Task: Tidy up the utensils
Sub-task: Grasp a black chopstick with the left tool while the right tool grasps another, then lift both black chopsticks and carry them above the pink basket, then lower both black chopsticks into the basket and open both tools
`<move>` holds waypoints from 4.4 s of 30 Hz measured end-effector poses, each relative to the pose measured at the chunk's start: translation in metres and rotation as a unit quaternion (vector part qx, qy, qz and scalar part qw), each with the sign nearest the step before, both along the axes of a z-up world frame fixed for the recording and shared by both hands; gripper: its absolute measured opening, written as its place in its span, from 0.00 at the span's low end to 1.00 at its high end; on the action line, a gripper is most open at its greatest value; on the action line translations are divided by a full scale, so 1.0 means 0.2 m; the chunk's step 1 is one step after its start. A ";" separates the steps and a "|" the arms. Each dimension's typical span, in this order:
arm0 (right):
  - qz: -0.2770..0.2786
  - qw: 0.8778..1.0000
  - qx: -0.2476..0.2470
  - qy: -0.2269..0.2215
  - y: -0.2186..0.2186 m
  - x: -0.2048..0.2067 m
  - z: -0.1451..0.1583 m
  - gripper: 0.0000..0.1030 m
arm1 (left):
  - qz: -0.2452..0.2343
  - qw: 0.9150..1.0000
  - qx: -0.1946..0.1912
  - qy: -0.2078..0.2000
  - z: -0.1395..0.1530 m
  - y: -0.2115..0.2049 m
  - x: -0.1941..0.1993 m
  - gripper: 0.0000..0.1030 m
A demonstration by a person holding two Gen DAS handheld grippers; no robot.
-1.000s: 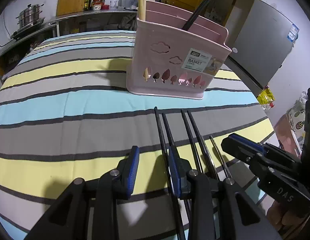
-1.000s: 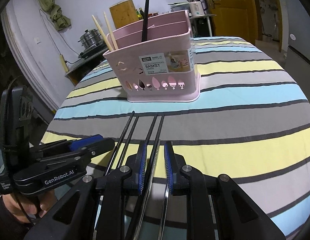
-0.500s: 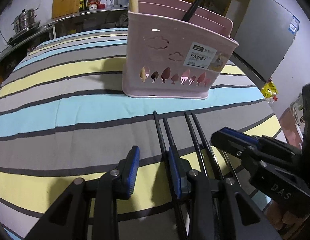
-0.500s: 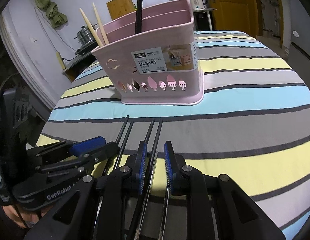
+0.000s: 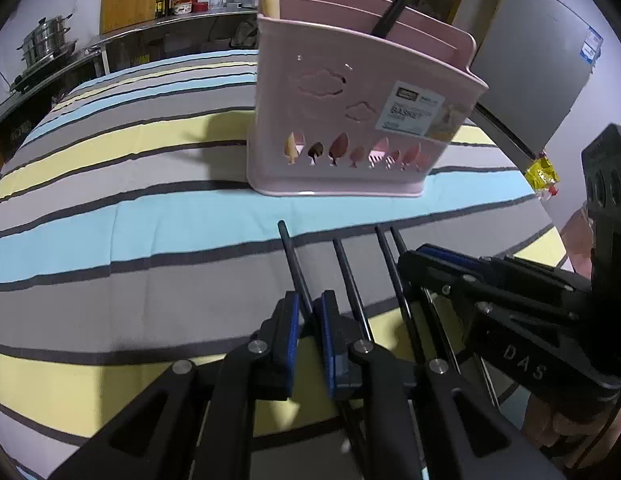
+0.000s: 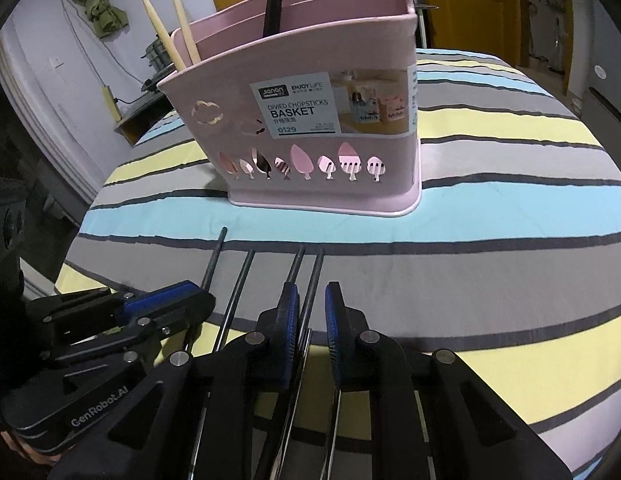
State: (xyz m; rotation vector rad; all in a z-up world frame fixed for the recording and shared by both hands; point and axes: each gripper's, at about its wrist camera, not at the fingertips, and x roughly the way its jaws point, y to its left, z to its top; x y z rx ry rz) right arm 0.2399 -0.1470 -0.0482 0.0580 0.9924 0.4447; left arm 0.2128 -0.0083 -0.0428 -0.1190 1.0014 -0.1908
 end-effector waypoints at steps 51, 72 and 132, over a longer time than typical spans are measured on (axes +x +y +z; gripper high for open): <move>-0.010 0.979 0.075 -0.189 -0.08 -0.19 0.78 0.04 | -0.009 0.989 -0.018 -0.146 0.75 0.14 -0.06 0.05; -0.012 0.977 0.069 -0.203 -0.23 -0.47 0.82 0.04 | 0.009 0.984 -0.030 -0.174 0.81 0.18 -0.39 0.05; -0.033 0.950 0.096 -0.294 -0.08 0.00 1.18 0.04 | 0.018 0.971 -0.047 -0.236 1.23 0.20 0.19 0.05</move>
